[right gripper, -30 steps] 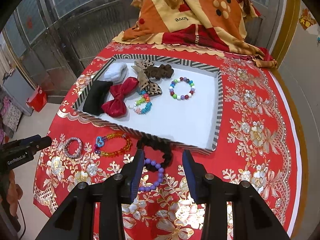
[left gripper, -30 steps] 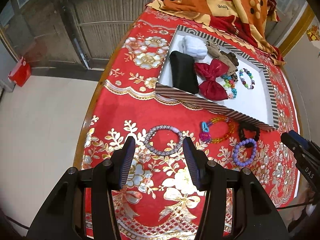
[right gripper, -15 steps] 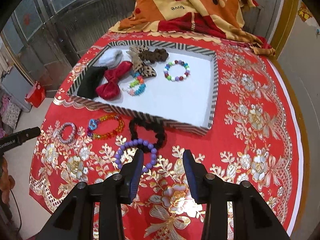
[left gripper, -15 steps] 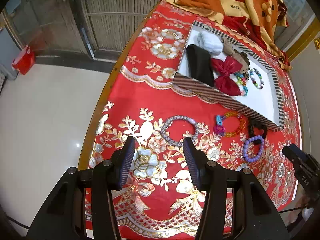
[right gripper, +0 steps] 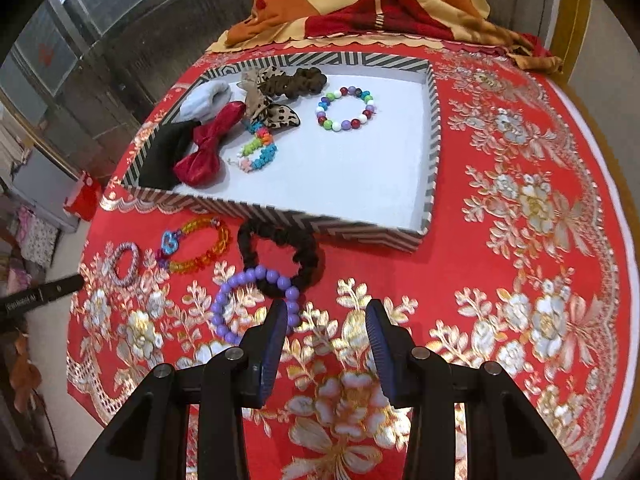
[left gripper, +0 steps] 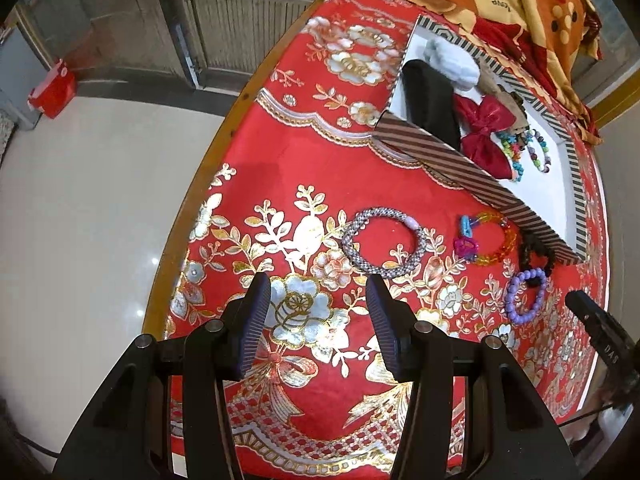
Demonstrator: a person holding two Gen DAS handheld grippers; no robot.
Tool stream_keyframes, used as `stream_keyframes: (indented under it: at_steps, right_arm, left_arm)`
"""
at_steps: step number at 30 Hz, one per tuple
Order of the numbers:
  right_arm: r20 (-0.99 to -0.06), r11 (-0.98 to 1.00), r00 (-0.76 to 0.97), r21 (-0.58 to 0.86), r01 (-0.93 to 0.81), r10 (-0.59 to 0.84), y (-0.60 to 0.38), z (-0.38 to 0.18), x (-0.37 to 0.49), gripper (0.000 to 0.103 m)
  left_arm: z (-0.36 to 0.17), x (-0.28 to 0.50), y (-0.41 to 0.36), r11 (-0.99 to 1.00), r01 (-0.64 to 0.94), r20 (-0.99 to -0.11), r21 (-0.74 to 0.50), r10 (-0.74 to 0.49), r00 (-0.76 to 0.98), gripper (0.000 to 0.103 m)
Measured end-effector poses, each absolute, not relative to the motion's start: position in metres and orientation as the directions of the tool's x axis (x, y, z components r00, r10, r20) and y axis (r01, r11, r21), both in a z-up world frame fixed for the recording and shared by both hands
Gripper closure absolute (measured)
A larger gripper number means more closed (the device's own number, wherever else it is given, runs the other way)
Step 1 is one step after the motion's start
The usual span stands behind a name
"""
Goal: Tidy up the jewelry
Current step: 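Grasp the silver rhinestone bangle with the left tool while the right tool grasps the black scrunchie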
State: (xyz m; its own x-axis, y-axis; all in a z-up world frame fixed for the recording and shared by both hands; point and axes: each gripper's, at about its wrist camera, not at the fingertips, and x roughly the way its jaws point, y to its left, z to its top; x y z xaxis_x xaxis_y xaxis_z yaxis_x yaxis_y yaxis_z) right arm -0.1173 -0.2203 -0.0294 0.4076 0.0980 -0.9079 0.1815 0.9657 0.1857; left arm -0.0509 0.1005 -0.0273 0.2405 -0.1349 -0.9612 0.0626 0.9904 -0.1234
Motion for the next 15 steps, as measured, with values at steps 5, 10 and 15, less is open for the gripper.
stream_keyframes:
  at_steps: [5,10,15]
  right_arm:
    - [-0.909,0.966,0.399,0.199,0.166,0.118,-0.22,-0.039,-0.1,0.064]
    - [-0.91,0.965,0.393,0.212,0.158,0.135,-0.219,-0.045,-0.088,0.064]
    - [-0.91,0.965,0.388,0.218,0.148,0.146,-0.219,-0.049,-0.077,0.064]
  left_arm:
    - [-0.035,-0.047,0.098,0.992,0.045,-0.966,-0.117,-0.124,0.228,0.054]
    - [-0.044,-0.041,0.093,0.993,0.037,-0.969,-0.111,-0.116,0.216,0.054]
    - [-0.05,-0.033,0.086,0.996,0.042,-0.973,-0.08,-0.087,0.215,0.054]
